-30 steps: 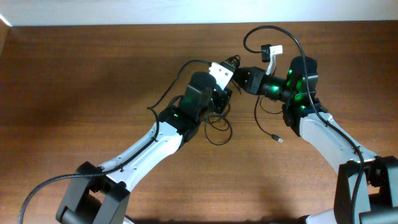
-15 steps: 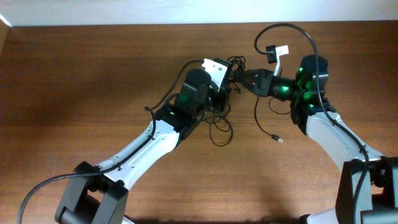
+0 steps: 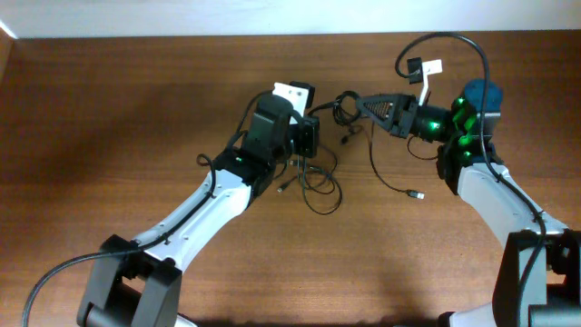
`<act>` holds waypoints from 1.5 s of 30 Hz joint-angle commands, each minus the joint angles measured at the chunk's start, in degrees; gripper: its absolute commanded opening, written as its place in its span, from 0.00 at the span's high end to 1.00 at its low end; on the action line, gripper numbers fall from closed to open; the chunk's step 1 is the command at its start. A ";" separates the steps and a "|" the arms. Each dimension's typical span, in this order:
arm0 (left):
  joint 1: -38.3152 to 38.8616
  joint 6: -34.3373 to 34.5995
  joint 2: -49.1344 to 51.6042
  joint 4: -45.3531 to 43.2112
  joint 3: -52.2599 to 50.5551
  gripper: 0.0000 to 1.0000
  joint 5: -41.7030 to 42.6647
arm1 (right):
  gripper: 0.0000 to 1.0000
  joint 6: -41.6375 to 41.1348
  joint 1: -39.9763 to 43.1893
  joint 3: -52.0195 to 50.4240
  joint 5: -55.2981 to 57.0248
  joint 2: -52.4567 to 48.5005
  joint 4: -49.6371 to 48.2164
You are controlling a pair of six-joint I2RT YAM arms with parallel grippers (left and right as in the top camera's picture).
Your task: Untangle cables
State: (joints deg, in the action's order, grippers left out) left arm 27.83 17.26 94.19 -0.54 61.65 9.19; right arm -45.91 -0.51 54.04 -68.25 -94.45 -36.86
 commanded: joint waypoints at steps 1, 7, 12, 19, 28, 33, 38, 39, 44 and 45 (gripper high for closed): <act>-2.03 2.21 -0.13 4.13 0.02 1.00 2.23 | 0.96 -7.15 1.01 0.28 -1.18 0.79 -11.06; -2.01 -3.67 -0.13 6.10 0.02 1.00 9.31 | 0.96 -22.84 1.01 0.26 -1.20 0.81 -33.88; -2.01 -3.69 -0.13 7.45 0.02 1.00 10.36 | 0.96 -23.61 1.03 0.26 -1.31 0.79 -33.88; -2.03 -15.45 -1.18 0.44 0.02 1.00 12.68 | 0.44 -21.49 1.03 0.26 -2.93 0.76 -27.71; -2.08 -30.71 -4.02 0.15 0.02 1.00 12.70 | 0.38 -8.90 1.01 0.26 1.51 0.76 -5.64; -1.64 -38.38 -4.02 -0.81 0.02 1.00 12.26 | 0.38 -8.50 0.79 0.26 0.76 0.76 -2.49; -1.70 -38.40 -4.02 -2.49 0.02 1.00 6.64 | 0.38 -8.52 0.79 0.26 -1.68 0.76 3.04; -1.70 -38.40 -4.02 -2.51 0.02 1.00 5.79 | 0.38 -8.52 0.79 0.26 -2.71 0.76 3.08; -1.70 -38.38 -4.02 -3.32 0.02 1.00 1.81 | 0.38 -8.50 0.52 0.26 -3.52 0.76 3.72; -1.70 -38.38 -4.02 -3.30 0.02 1.00 -1.79 | 0.38 -8.50 0.52 0.26 -3.52 0.76 3.74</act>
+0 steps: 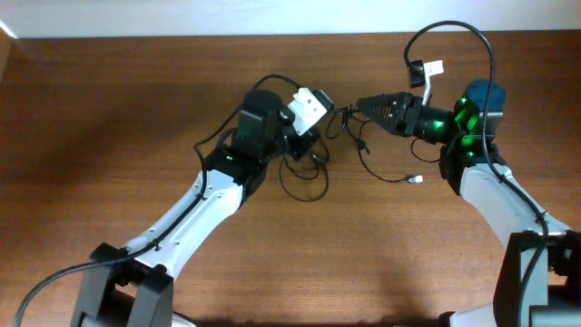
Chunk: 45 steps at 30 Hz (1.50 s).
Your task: Untangle cables
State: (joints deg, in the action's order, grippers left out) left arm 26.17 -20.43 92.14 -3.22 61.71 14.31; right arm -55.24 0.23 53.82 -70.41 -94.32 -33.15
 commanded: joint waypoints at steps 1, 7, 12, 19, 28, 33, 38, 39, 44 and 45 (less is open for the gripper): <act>-0.04 -0.70 -1.97 -0.72 -0.04 1.00 -7.30 | 0.38 0.83 -0.22 0.48 -1.36 0.63 0.02; 0.92 -0.24 -1.97 -1.44 -0.04 1.00 -8.04 | 0.37 0.83 -0.22 0.48 -0.46 0.63 1.07; 3.10 -0.31 -1.97 -4.04 -0.04 1.00 -7.93 | 0.36 0.83 -1.51 0.48 0.57 0.63 5.31; 3.48 -1.38 -1.95 -3.80 -0.04 1.00 -7.91 | 0.36 -0.55 -2.91 0.48 0.98 0.63 5.29; 6.32 -11.39 -1.95 -3.74 -0.04 1.00 -7.74 | 0.41 -5.25 -2.91 0.48 3.32 0.63 5.27; 6.32 -11.32 -1.95 -3.98 -0.04 1.00 -7.76 | 0.90 -5.22 -2.91 0.48 3.37 0.63 5.31; 6.29 -8.52 -1.95 -3.76 -0.04 1.00 -7.74 | 0.96 -5.22 -2.91 0.48 3.34 0.63 5.31; 6.32 -8.15 -1.95 -3.61 -0.04 1.00 -7.80 | 0.96 -5.20 -2.91 0.48 3.32 0.63 5.31; 6.27 1.92 -1.95 -3.61 -0.04 1.00 -8.39 | 0.96 -5.20 -2.91 0.48 3.15 0.63 5.31; 5.92 5.55 -1.95 -3.61 -0.04 1.00 -8.37 | 0.96 -5.20 -2.89 0.48 3.15 0.63 5.31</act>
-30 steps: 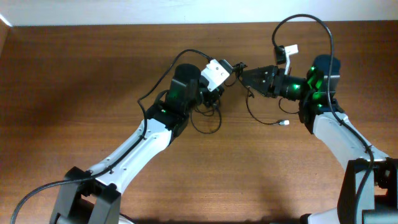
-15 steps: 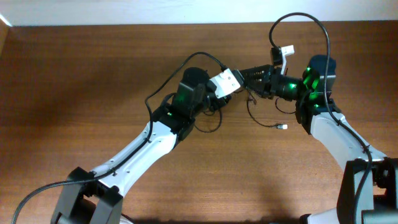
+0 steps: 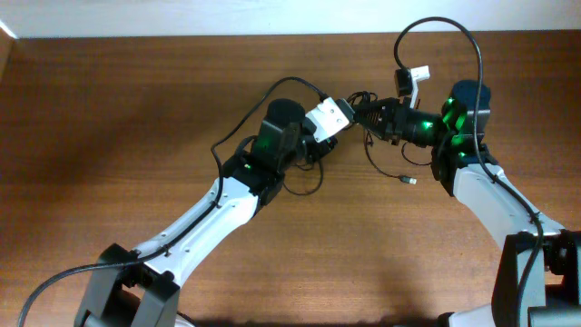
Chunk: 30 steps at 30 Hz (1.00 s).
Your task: Untangle cables
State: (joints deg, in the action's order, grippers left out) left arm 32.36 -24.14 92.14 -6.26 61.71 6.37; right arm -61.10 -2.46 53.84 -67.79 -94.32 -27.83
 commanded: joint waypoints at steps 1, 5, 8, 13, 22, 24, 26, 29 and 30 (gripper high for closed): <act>-0.44 10.86 -1.95 -0.57 -0.04 1.00 -0.44 | 0.96 0.66 -0.22 0.46 0.52 0.63 0.00; -1.03 19.54 -1.95 0.09 -0.04 1.00 -0.44 | 0.96 0.66 -0.20 0.46 0.52 0.63 0.00; -1.16 22.16 -1.95 1.03 -0.04 1.00 -2.69 | 0.96 0.66 -0.20 0.46 0.52 0.63 0.00; -3.89 31.69 -1.95 3.82 -0.04 1.00 -7.23 | 0.96 1.09 -0.20 0.46 -3.74 0.63 -4.87; -4.42 32.46 -1.95 3.87 -0.04 1.00 -6.19 | 0.87 1.05 -0.15 0.46 -8.96 0.63 -17.20; -4.42 32.46 -1.97 3.45 -0.04 1.00 -6.05 | 0.80 1.05 -0.15 0.46 -8.96 0.63 -17.20; -4.42 32.41 -1.97 2.08 -0.04 1.00 -3.54 | 0.76 1.05 -0.15 0.46 -8.96 0.63 -17.20; -4.26 32.13 -1.97 0.50 -0.04 1.00 -1.62 | 0.75 1.05 -0.15 0.46 -8.94 0.63 -17.18; -4.24 30.14 -1.97 -0.44 -0.04 1.00 0.37 | 0.70 1.05 -0.15 0.46 -8.94 0.63 -17.16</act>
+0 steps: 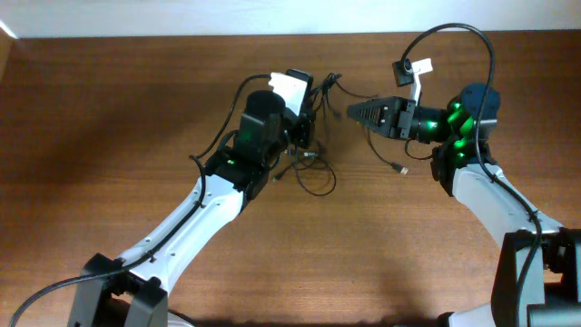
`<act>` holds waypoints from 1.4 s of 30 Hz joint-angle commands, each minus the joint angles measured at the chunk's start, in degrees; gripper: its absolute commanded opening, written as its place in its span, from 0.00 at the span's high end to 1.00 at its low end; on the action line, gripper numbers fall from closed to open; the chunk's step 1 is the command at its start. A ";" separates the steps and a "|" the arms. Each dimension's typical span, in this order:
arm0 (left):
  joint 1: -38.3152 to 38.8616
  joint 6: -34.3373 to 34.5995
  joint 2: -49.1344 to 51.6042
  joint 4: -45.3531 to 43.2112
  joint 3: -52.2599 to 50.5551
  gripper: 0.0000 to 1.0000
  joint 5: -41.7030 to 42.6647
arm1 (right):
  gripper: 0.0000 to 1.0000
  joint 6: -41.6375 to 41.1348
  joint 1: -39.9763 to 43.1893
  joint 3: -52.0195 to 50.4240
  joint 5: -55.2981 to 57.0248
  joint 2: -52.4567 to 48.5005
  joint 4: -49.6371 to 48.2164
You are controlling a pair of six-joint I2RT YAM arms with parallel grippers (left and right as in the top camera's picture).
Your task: Untangle cables
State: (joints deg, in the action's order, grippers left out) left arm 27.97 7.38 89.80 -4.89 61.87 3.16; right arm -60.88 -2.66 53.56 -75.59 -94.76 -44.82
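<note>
A tangle of thin black cables lies on the brown table just below my left gripper. That gripper sits under its white wrist camera and appears shut on strands of the bundle. One strand rises from it toward my right gripper, whose fingers meet in a point, shut on a cable. A loose length drops from the right gripper to a small plug end on the table.
The right arm's own lead loops high over its wrist, with a white tag beside it. The table's back edge meets a pale wall at the top.
The two grippers were almost touching at the middle back. Now they stand apart: the left one is further left and the right one further right, with a strand between them.
At first the grippers stood apart, each on the cables, with a long loose end lying right. Then the gap was smaller and the left wrist turned. Then they met near the back. Now they are apart again, the loops lying under the left gripper.
</note>
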 commanded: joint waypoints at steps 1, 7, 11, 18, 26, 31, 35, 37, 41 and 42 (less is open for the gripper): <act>0.15 -4.35 0.37 -2.82 -0.20 1.00 6.10 | 0.63 0.83 0.04 0.74 -0.96 1.07 -0.15; 0.15 -13.81 0.37 -5.16 -0.20 1.00 13.44 | 0.45 0.61 0.04 0.74 1.99 1.07 0.48; 0.15 -14.99 0.37 -5.18 -0.20 1.00 15.13 | 0.42 0.76 0.04 0.74 3.02 1.07 0.42; 2.86 -22.53 0.39 -4.98 -0.20 1.00 15.06 | 0.41 0.85 0.04 0.74 4.24 1.07 0.42; 2.91 -22.45 0.39 -4.98 -0.20 1.00 14.05 | 0.58 0.85 0.04 0.74 4.00 1.07 0.44; 2.91 -21.57 0.39 -4.94 -0.20 1.00 13.35 | 0.59 0.85 0.04 0.74 3.82 1.07 0.44; 2.91 -18.91 0.39 -4.92 -0.20 1.00 8.24 | 0.65 0.87 0.04 0.74 2.91 1.07 0.44; 2.91 -18.58 0.39 -4.98 -0.20 1.00 7.45 | 0.72 1.07 0.04 0.74 1.84 1.07 0.44; 3.04 -18.58 0.39 -4.96 -0.20 1.00 7.58 | 0.90 1.07 0.04 0.74 0.90 1.07 0.44; 3.08 -18.60 0.39 -4.96 -0.20 1.00 8.20 | 0.90 1.07 0.04 0.74 0.90 1.07 0.44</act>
State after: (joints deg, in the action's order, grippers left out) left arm 30.81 -12.19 89.89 -9.32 61.78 11.46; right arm -60.40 -2.66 53.56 -73.65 -94.76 -44.21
